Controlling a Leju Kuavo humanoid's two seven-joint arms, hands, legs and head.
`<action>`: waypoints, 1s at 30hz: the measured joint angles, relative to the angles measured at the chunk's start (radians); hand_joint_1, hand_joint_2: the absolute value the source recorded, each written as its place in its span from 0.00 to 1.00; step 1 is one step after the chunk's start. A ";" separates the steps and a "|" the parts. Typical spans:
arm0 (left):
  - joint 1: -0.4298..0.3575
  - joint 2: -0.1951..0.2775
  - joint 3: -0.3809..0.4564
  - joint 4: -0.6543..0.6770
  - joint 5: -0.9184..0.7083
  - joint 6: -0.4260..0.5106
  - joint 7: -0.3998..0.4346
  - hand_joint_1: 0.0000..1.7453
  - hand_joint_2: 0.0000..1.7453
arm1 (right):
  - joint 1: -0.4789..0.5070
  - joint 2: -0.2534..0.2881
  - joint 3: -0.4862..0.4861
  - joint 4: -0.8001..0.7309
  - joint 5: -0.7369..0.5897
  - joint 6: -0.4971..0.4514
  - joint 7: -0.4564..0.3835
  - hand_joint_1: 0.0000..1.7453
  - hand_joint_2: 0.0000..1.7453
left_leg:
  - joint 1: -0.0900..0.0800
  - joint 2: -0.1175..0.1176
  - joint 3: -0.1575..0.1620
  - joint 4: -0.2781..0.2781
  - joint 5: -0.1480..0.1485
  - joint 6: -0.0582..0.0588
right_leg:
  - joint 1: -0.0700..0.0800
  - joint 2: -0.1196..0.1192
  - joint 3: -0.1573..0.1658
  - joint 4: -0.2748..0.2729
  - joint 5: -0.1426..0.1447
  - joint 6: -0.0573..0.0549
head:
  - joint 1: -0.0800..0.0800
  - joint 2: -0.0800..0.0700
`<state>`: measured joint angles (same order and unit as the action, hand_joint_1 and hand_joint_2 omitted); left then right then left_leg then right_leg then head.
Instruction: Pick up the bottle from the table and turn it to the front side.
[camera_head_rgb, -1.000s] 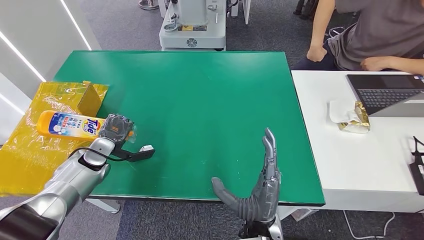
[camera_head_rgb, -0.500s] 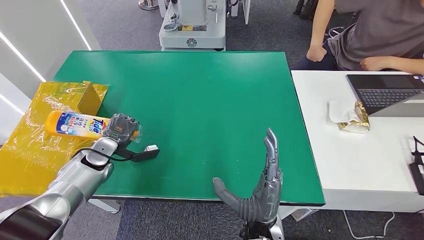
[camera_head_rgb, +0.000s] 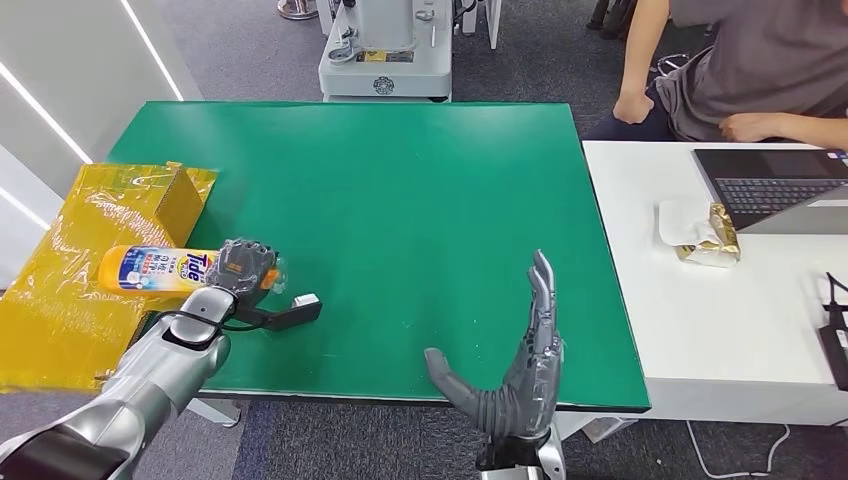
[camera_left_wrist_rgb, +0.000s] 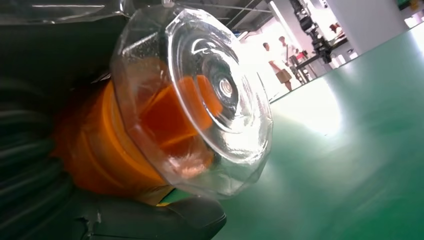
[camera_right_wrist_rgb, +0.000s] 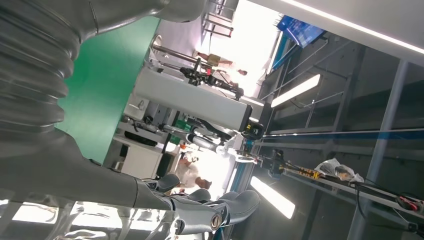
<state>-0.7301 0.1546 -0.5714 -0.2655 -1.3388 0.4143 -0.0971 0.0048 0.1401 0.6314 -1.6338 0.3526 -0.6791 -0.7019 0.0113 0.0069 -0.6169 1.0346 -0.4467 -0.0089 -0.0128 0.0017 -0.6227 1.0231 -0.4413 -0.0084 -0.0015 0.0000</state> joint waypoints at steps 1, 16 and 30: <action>0.002 0.000 0.003 0.000 0.000 -0.001 0.000 1.00 1.00 | -0.001 0.000 0.000 0.001 0.000 0.000 0.000 0.00 1.00 | 0.000 0.000 0.000 0.000 0.000 0.000 | 0.000 0.000 0.000 0.000 0.000 0.000 | 0.000 0.000; 0.030 0.001 0.021 0.000 -0.002 -0.002 -0.001 1.00 1.00 | -0.009 0.003 0.003 0.008 -0.004 0.002 0.000 0.00 1.00 | 0.000 0.000 0.000 0.000 0.000 0.000 | 0.000 0.000 0.000 0.000 0.000 0.000 | 0.000 0.000; 0.046 -0.005 0.030 0.000 -0.050 0.024 0.026 0.00 1.00 | -0.015 0.003 0.008 0.018 0.000 0.018 0.000 0.00 1.00 | 0.000 0.000 0.000 0.000 0.000 0.000 | 0.000 0.000 0.000 0.000 0.000 0.000 | 0.000 0.000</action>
<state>-0.6841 0.1500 -0.5414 -0.2655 -1.3890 0.4379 -0.0708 -0.0107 0.1434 0.6392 -1.6158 0.3530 -0.6611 -0.7018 0.0113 0.0069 -0.6165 1.0343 -0.4467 -0.0090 -0.0128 0.0015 -0.6224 1.0231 -0.4413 -0.0084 -0.0015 0.0000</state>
